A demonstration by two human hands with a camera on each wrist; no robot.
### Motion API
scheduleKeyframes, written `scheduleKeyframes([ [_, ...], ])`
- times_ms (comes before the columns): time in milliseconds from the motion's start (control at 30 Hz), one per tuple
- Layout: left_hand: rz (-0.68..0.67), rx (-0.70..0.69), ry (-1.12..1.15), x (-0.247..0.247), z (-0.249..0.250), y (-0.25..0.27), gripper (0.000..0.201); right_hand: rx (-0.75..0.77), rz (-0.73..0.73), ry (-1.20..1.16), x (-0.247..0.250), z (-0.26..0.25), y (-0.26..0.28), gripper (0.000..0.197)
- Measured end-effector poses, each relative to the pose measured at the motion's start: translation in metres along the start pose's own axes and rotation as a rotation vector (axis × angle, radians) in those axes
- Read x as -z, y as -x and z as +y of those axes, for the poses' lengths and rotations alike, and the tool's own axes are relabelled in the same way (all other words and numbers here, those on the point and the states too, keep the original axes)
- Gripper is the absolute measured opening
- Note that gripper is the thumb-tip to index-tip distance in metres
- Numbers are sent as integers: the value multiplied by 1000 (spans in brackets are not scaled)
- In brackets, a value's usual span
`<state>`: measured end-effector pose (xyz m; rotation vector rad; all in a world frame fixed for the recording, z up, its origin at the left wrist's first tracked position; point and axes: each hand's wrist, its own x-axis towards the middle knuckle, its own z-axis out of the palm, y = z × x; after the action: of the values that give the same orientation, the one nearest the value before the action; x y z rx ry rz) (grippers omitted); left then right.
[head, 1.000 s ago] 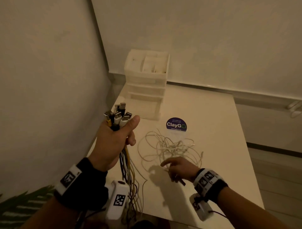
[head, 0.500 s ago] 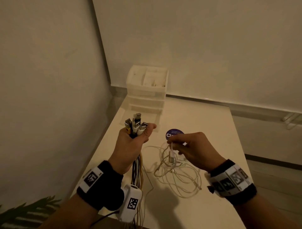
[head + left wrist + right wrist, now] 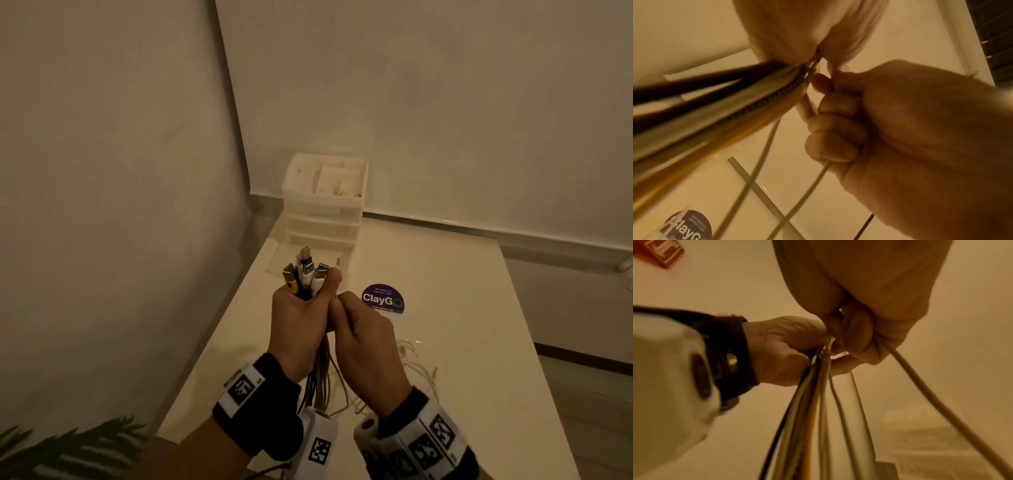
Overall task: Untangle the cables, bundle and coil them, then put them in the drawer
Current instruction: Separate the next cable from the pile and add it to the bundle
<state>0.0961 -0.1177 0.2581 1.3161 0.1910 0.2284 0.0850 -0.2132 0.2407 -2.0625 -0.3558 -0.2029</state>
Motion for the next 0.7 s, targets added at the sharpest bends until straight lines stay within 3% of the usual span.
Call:
scheduleKeyframes([
  [67,-50,54,52,2,0,1,38,52,-41,15,6,-2,0,19],
  [200,-188,103,83,5,4,3,42,168,-152,170,18,3,3,26],
  [300,-131,88,144,8,16,-2,31,228,-195,178,25,13,16,30],
  [467,9,-18,310,40,65,-31,35,-1,-527,19,32,75,41,31],
  [600,32,-220,81,61,82,-36,39,-200,-571,103,49,130,36,29],
  [700,-48,-221,-181,53,65,-21,32,-168,-626,304,63,132,11,25],
])
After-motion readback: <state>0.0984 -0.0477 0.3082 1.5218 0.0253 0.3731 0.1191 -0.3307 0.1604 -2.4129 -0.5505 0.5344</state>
